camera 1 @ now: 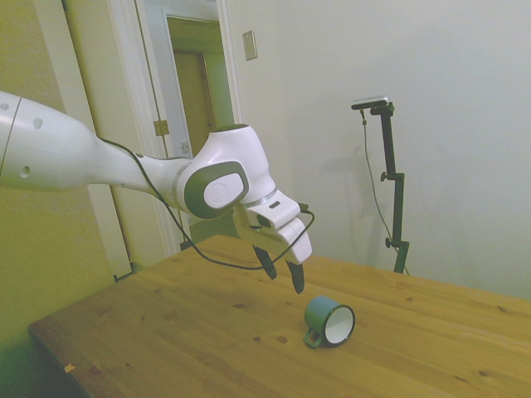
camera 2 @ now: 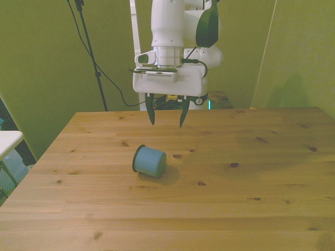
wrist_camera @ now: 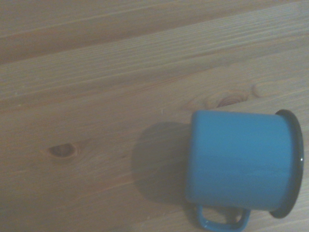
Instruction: Flip the mug upright
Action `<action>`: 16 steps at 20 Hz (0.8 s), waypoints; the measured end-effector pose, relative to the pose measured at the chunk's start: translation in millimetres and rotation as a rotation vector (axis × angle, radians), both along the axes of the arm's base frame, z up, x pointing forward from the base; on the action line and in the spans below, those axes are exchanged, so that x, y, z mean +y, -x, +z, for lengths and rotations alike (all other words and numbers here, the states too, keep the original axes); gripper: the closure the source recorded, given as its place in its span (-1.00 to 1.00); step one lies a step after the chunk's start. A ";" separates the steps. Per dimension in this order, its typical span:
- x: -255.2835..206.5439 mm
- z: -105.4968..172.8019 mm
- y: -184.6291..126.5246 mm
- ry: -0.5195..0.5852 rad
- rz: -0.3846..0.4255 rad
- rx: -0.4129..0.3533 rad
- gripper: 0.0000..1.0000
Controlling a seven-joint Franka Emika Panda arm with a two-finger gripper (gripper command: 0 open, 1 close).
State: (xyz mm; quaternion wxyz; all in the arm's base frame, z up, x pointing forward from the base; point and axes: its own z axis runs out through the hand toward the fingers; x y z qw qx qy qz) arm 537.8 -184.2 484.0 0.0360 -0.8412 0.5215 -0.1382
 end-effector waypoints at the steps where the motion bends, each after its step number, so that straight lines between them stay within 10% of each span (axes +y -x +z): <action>1: -11.6 2.5 1.2 -0.001 -0.023 -0.016 -1.00; 16: -102.3 -42.4 -15.1 -0.179 -0.160 -0.124 -1.00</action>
